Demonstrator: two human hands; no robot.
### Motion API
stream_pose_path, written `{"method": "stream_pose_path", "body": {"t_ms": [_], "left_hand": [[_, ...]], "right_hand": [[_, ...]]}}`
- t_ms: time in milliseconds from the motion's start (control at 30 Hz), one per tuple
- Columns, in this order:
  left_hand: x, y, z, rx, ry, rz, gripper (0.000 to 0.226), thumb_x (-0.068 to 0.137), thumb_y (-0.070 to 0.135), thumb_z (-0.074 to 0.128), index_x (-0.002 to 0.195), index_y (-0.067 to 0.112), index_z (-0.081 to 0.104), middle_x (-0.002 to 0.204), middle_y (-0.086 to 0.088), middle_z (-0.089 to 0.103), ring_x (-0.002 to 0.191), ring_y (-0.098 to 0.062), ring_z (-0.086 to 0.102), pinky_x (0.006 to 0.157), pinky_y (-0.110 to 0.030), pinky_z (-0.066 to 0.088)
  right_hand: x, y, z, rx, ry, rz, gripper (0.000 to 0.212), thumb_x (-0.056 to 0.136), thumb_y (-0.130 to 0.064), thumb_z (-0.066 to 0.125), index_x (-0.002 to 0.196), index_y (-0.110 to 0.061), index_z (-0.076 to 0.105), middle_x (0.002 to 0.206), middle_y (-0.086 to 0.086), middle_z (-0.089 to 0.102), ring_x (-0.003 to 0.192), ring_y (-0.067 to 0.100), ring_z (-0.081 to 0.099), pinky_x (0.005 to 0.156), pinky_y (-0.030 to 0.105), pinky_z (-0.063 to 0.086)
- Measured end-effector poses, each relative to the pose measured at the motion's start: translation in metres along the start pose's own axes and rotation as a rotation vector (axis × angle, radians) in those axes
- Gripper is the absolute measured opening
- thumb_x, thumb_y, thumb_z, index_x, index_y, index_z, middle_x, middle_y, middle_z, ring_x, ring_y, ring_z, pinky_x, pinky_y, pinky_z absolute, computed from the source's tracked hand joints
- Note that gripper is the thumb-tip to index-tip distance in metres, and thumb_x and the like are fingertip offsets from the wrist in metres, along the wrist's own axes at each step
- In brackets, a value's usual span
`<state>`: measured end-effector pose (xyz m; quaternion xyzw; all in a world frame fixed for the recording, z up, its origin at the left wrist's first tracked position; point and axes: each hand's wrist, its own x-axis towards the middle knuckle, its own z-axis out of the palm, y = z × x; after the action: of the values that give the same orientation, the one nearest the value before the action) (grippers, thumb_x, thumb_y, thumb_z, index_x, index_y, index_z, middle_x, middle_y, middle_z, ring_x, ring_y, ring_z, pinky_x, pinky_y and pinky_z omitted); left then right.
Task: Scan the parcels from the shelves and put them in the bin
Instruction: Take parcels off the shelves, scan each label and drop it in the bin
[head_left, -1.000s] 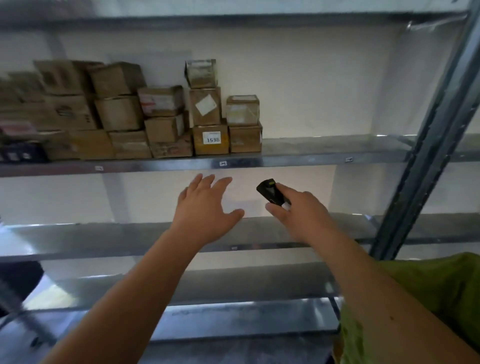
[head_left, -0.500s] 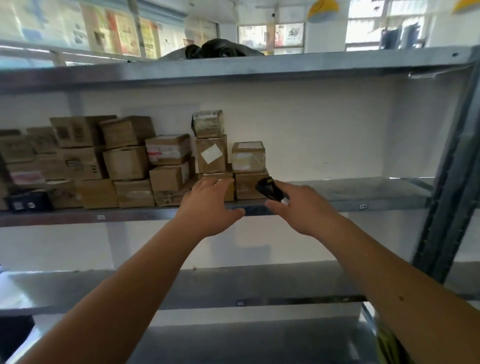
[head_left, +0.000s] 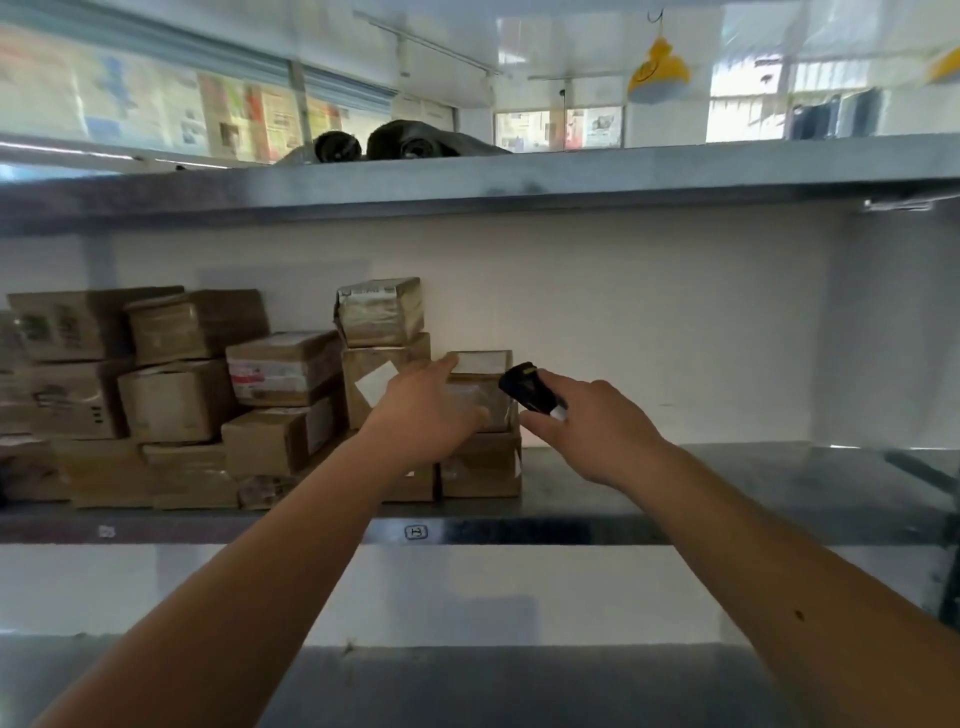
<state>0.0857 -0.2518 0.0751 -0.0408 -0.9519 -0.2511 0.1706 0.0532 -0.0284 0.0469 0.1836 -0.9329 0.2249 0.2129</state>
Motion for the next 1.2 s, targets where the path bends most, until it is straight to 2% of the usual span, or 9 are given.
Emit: {"method": "stream_pose_path", "body": {"t_ms": [167, 267, 467, 600, 733, 900, 1000, 1067, 1200], "left_hand": [[0.031, 0.001, 0.014, -0.069, 0.048, -0.043, 0.078, 0.087, 0.049, 0.071, 0.156, 0.029, 0.044, 0.154, 0.002, 0.049, 0.132, -0.017, 0.051, 0.101, -0.03, 0.045], [0.042, 0.0, 0.017, -0.087, 0.057, -0.055, 0.083, 0.08, 0.059, 0.07, 0.155, 0.035, 0.045, 0.151, 0.005, 0.052, 0.126, -0.014, 0.054, 0.1, -0.032, 0.05], [0.058, 0.001, 0.021, -0.134, 0.072, -0.035, 0.081, 0.091, 0.049, 0.075, 0.16, 0.027, 0.038, 0.152, 0.004, 0.049, 0.114, -0.006, 0.051, 0.073, -0.01, 0.038], [0.061, -0.001, 0.024, -0.106, 0.1, -0.006, 0.082, 0.088, 0.067, 0.068, 0.157, 0.032, 0.041, 0.153, 0.002, 0.048, 0.129, -0.014, 0.053, 0.1, -0.028, 0.047], [0.054, 0.005, 0.029, -0.055, 0.134, 0.043, 0.071, 0.09, 0.068, 0.065, 0.15, 0.03, 0.053, 0.145, 0.004, 0.051, 0.124, -0.013, 0.053, 0.106, -0.034, 0.049], [0.051, 0.014, 0.033, -0.11, 0.188, 0.176, 0.03, 0.099, 0.025, 0.068, 0.128, 0.022, 0.072, 0.116, 0.016, 0.057, 0.102, 0.006, 0.051, 0.098, -0.017, 0.044], [0.053, 0.012, 0.032, -0.168, 0.163, 0.207, 0.04, 0.09, -0.003, 0.064, 0.122, 0.018, 0.076, 0.114, 0.014, 0.061, 0.107, 0.009, 0.051, 0.094, -0.005, 0.04], [0.055, 0.011, 0.032, -0.141, 0.15, 0.215, 0.044, 0.087, -0.005, 0.066, 0.121, 0.02, 0.076, 0.114, 0.016, 0.06, 0.107, 0.009, 0.052, 0.091, -0.001, 0.041], [0.052, 0.012, 0.038, 0.083, 0.238, 0.333, 0.038, 0.085, 0.03, 0.066, 0.12, 0.024, 0.077, 0.108, 0.011, 0.063, 0.106, -0.01, 0.055, 0.099, -0.032, 0.049]], "right_hand": [[0.03, 0.026, -0.001, 0.017, 0.001, -0.022, 0.064, 0.099, -0.065, 0.051, 0.156, -0.038, 0.038, 0.123, 0.008, 0.065, 0.098, 0.024, 0.062, 0.085, 0.041, 0.056], [0.044, 0.038, 0.007, 0.034, -0.013, -0.006, 0.063, 0.098, -0.066, 0.05, 0.155, -0.041, 0.037, 0.123, 0.009, 0.064, 0.099, 0.024, 0.062, 0.086, 0.04, 0.055], [0.055, 0.055, 0.019, 0.088, -0.065, -0.003, 0.063, 0.099, -0.064, 0.051, 0.156, -0.041, 0.036, 0.133, 0.007, 0.062, 0.109, 0.024, 0.061, 0.086, 0.036, 0.051], [0.061, 0.063, 0.022, 0.096, -0.05, -0.007, 0.063, 0.097, -0.07, 0.048, 0.153, -0.045, 0.037, 0.125, 0.007, 0.064, 0.102, 0.024, 0.062, 0.087, 0.038, 0.053], [0.06, 0.074, 0.018, 0.101, -0.013, 0.023, 0.064, 0.09, -0.078, 0.041, 0.147, -0.048, 0.038, 0.111, 0.005, 0.064, 0.092, 0.022, 0.062, 0.083, 0.04, 0.056], [0.061, 0.09, 0.01, 0.084, 0.012, 0.055, 0.059, 0.094, -0.074, 0.044, 0.146, -0.048, 0.04, 0.11, 0.005, 0.063, 0.092, 0.023, 0.062, 0.08, 0.037, 0.055], [0.059, 0.096, 0.006, 0.083, 0.018, 0.08, 0.063, 0.089, -0.078, 0.041, 0.144, -0.048, 0.043, 0.107, 0.005, 0.064, 0.092, 0.024, 0.062, 0.081, 0.039, 0.055], [0.059, 0.097, 0.004, 0.104, 0.012, 0.091, 0.059, 0.089, -0.076, 0.043, 0.142, -0.048, 0.045, 0.107, 0.004, 0.064, 0.092, 0.024, 0.062, 0.082, 0.04, 0.056], [0.058, 0.095, 0.0, 0.184, 0.009, 0.115, 0.055, 0.098, -0.059, 0.056, 0.149, -0.039, 0.048, 0.129, 0.001, 0.067, 0.109, 0.023, 0.063, 0.086, 0.035, 0.05]]}}
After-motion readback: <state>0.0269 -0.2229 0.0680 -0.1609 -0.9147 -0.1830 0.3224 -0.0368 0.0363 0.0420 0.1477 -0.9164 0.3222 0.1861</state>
